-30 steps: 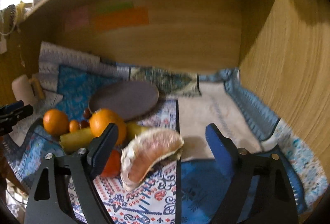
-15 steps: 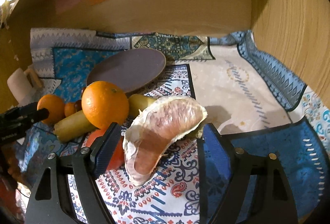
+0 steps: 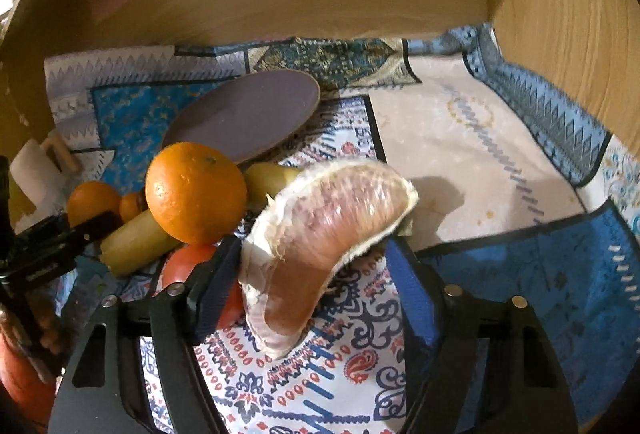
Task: Organize fruits
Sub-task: 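Grasp the large orange with the left tool while the right tool grasps the pink pomelo segment, then lift the orange with the left tool while the right tool lifts the pomelo segment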
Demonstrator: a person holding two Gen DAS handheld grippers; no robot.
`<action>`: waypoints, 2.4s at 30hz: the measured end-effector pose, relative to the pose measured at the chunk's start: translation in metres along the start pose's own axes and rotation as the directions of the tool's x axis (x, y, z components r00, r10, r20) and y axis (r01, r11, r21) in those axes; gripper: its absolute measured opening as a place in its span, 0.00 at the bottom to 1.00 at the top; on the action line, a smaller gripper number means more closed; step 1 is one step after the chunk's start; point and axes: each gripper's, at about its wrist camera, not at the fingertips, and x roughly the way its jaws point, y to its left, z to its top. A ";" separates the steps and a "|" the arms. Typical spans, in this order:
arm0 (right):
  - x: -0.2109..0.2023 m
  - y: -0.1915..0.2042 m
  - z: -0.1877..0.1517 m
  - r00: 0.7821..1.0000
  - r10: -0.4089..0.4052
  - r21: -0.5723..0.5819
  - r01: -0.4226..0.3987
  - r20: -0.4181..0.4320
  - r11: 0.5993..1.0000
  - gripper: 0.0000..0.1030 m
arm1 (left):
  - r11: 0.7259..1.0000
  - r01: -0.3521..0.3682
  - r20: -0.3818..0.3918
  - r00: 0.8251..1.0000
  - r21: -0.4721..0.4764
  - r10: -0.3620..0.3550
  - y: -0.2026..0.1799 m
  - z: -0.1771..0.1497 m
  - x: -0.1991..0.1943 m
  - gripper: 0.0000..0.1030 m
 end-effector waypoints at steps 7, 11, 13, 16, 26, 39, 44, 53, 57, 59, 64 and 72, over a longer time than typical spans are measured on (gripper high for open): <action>0.008 0.001 0.003 1.000 -0.012 0.061 0.013 -0.021 0.998 0.69 | 1.000 -0.002 0.009 1.000 0.030 0.002 -0.004 -0.004 -0.007 0.66; 0.014 0.000 0.006 0.999 -0.016 0.073 0.018 -0.030 0.997 0.69 | 0.999 -0.008 0.022 1.000 0.036 0.007 -0.005 -0.008 -0.016 0.66; 0.016 0.001 0.008 0.999 -0.026 0.064 0.028 -0.029 0.998 0.67 | 0.999 -0.011 0.028 1.000 0.039 0.010 -0.005 -0.010 -0.019 0.66; 0.018 0.001 0.010 0.999 -0.001 0.047 0.003 -0.034 0.999 0.46 | 0.999 -0.013 0.032 0.999 0.031 0.012 -0.002 -0.011 -0.022 0.66; 0.007 0.002 0.012 1.000 0.010 0.004 -0.010 0.006 1.000 0.42 | 1.000 -0.020 0.050 0.999 0.001 0.020 0.002 -0.008 -0.032 0.66; 0.001 -0.003 0.013 0.999 0.001 -0.096 -0.006 -0.045 0.995 0.40 | 1.000 -0.019 0.118 0.993 0.015 0.018 -0.011 0.005 -0.047 0.66; 0.001 -0.009 0.003 0.994 0.014 -0.108 -0.026 -0.111 0.994 0.41 | 1.000 -0.016 0.121 0.993 0.013 0.014 -0.015 0.006 -0.049 0.66; 0.012 -0.006 0.010 0.994 0.030 -0.092 -0.040 -0.104 0.995 0.55 | 1.000 -0.009 0.092 0.996 0.012 0.007 -0.016 0.003 -0.044 0.66; 0.015 -0.007 0.011 0.996 0.009 -0.102 -0.018 -0.088 0.995 0.44 | 1.000 -0.019 0.091 0.996 0.013 0.017 -0.015 0.003 -0.044 0.66; 0.014 -0.008 0.011 0.996 0.020 -0.097 -0.028 -0.084 0.995 0.43 | 1.000 -0.022 0.093 0.995 0.011 0.021 -0.015 0.003 -0.044 0.66; 0.006 -0.008 0.014 0.997 0.041 -0.089 -0.047 -0.066 0.995 0.42 | 1.000 -0.027 0.110 0.994 0.016 0.025 -0.015 0.009 -0.046 0.66; -0.017 0.001 0.039 0.998 0.049 -0.134 -0.045 0.031 0.990 0.42 | 0.999 -0.026 0.147 0.989 0.040 0.020 -0.022 0.035 -0.046 0.66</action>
